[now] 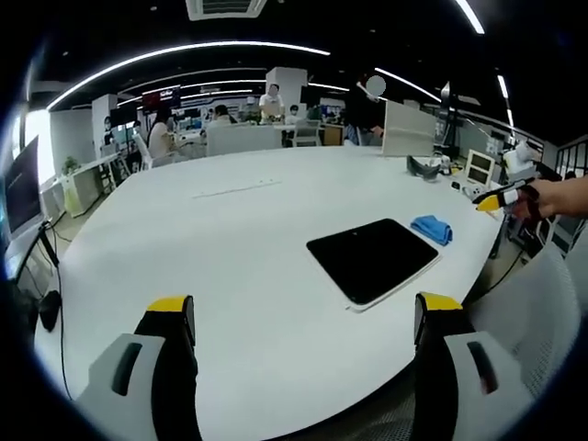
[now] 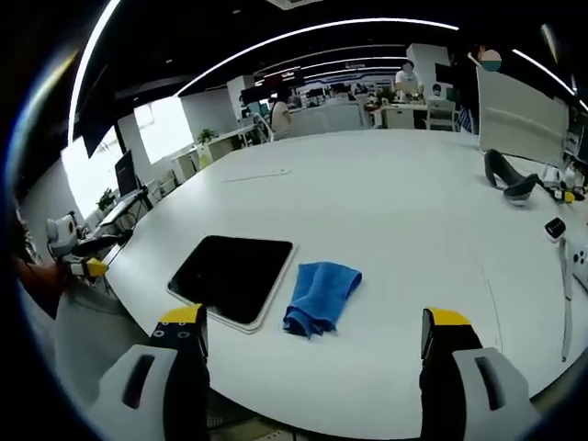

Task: Wipe the mirror surface with the cleaning cloth until all visible marks leave the cleaned area.

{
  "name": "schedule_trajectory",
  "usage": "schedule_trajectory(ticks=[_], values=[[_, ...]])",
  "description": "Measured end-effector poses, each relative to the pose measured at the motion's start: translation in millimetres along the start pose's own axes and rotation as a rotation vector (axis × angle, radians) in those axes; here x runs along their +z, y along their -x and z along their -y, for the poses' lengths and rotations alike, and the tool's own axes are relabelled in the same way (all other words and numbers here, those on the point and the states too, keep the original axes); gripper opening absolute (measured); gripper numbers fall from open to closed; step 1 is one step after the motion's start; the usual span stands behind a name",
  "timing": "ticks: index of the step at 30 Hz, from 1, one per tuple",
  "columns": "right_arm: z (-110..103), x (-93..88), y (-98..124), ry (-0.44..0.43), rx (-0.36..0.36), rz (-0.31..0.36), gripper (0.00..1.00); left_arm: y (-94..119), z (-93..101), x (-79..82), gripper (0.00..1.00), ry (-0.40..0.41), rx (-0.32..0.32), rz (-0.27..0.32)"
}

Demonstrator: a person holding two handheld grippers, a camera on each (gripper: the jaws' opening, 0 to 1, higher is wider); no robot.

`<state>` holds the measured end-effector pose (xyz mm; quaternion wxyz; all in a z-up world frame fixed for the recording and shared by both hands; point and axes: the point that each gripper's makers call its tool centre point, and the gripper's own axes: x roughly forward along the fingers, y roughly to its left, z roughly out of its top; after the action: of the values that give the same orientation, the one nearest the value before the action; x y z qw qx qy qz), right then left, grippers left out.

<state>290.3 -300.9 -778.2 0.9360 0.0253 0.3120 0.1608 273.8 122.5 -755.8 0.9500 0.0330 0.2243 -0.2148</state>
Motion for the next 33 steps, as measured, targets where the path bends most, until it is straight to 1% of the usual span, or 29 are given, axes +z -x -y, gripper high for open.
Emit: schedule_trajectory(ticks=[1,2,3,5,8,9,10,14,18,22,25,29,33], values=[[-0.3,2.4,-0.3,0.018,0.001,0.012,0.96,-0.5,0.2,-2.0,0.99,-0.002,0.0,-0.007],[-2.8,1.9,-0.7,0.003,0.013,0.009,0.96,-0.5,0.2,-2.8,0.99,-0.001,0.001,-0.01],[-3.5,-2.6,-1.5,-0.034,0.016,-0.019,0.97,0.2,-0.9,-2.1,0.99,-0.009,0.008,-0.001],[0.8,-1.6,-1.9,-0.023,0.0,-0.011,0.97,0.5,-2.2,-1.2,0.99,-0.016,0.013,0.007],[1.3,1.0,1.7,-0.039,-0.012,0.008,0.94,-0.6,-5.7,-6.2,0.99,-0.017,0.018,-0.017],[0.9,1.1,1.6,-0.036,-0.012,0.008,0.94,-0.1,-6.6,-6.8,0.99,-0.018,0.019,-0.017],[1.2,-0.7,1.1,-0.027,-0.011,0.001,0.94,0.5,-10.2,-7.4,0.99,-0.013,0.037,-0.02],[1.6,-1.8,0.2,-0.031,-0.013,-0.01,0.94,0.1,-9.0,-8.7,0.99,-0.017,0.033,-0.022],[-2.9,-1.2,-1.1,-0.029,-0.008,-0.016,0.94,0.6,-11.0,-7.5,0.99,-0.021,0.04,-0.01],[-5.8,-1.4,1.9,-0.034,-0.006,-0.034,0.93,-1.8,-7.7,-13.0,0.99,-0.05,0.04,-0.035],[-3.5,0.2,3.6,-0.034,-0.008,-0.028,0.93,-1.7,-9.2,-14.0,0.99,-0.048,0.044,-0.042],[-2.6,2.7,7.1,-0.059,-0.015,-0.021,0.93,-1.2,-8.4,-12.2,0.99,-0.054,0.046,-0.036],[-3.7,11.2,10.0,-0.041,-0.014,-0.012,0.93,-2.0,-6.3,-12.3,0.99,-0.059,0.035,-0.039]])
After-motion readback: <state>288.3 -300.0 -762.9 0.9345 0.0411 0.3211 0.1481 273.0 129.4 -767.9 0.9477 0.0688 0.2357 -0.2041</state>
